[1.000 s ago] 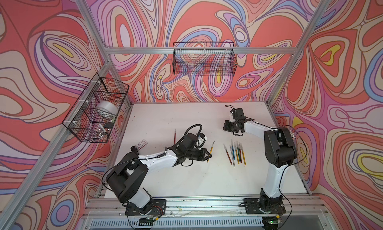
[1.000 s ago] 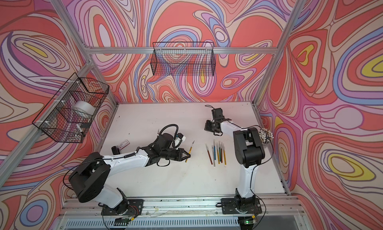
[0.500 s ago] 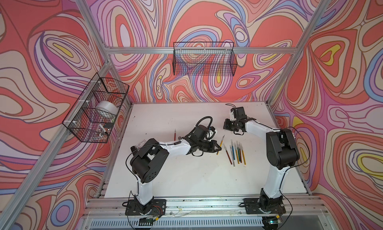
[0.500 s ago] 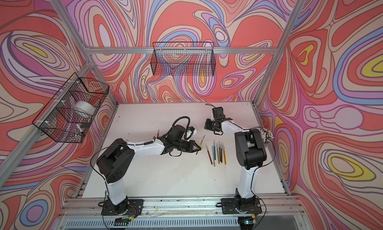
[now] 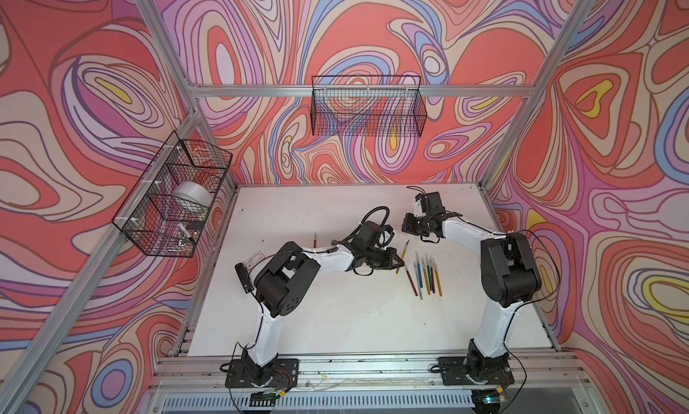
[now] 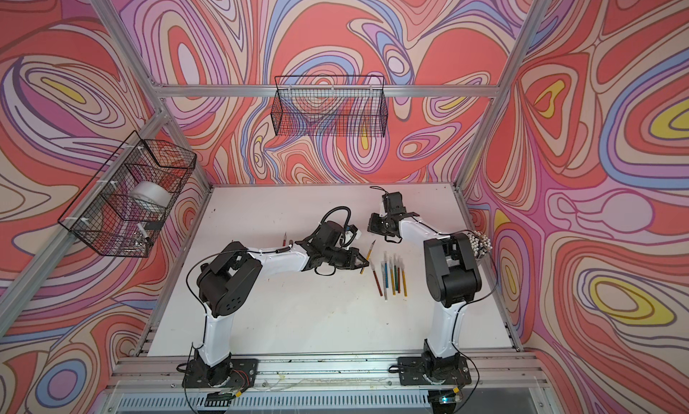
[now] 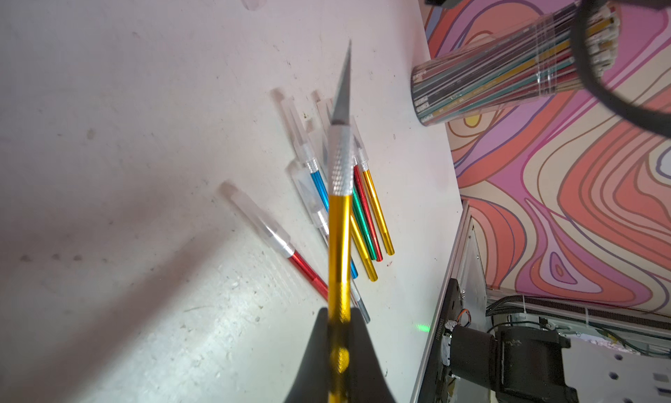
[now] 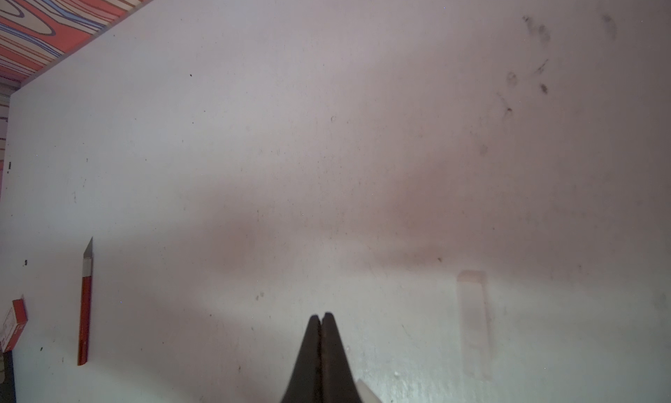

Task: Remove protective caps from carving knives
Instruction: Place the protective sleeve at the center of the board.

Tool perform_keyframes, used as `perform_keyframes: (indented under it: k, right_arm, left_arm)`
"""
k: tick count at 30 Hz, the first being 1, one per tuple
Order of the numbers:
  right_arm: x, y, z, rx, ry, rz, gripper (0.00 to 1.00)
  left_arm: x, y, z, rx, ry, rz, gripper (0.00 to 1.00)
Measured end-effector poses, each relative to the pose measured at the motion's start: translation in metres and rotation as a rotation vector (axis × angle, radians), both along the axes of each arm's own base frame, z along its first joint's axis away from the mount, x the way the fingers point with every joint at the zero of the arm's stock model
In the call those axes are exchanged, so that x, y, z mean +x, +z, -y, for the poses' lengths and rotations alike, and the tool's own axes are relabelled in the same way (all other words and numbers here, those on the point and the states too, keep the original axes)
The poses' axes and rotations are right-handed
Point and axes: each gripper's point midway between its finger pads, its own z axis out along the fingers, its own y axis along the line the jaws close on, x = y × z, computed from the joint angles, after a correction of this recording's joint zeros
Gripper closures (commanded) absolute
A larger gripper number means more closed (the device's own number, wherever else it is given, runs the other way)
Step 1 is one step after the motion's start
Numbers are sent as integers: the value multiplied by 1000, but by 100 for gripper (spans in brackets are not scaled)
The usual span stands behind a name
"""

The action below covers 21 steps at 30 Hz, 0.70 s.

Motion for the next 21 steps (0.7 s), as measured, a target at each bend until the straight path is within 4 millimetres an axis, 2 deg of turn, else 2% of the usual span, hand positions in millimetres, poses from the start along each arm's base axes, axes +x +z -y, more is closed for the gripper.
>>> perform_keyframes:
  k: [10, 21]
  right_arm:
    - [-5, -3, 0, 2, 0, -9, 100]
    - [-6, -2, 1, 2, 0, -9, 100]
  left_arm:
    - [13, -6, 10, -4, 9, -10, 100]
    - [30, -16, 3, 5, 44, -31, 100]
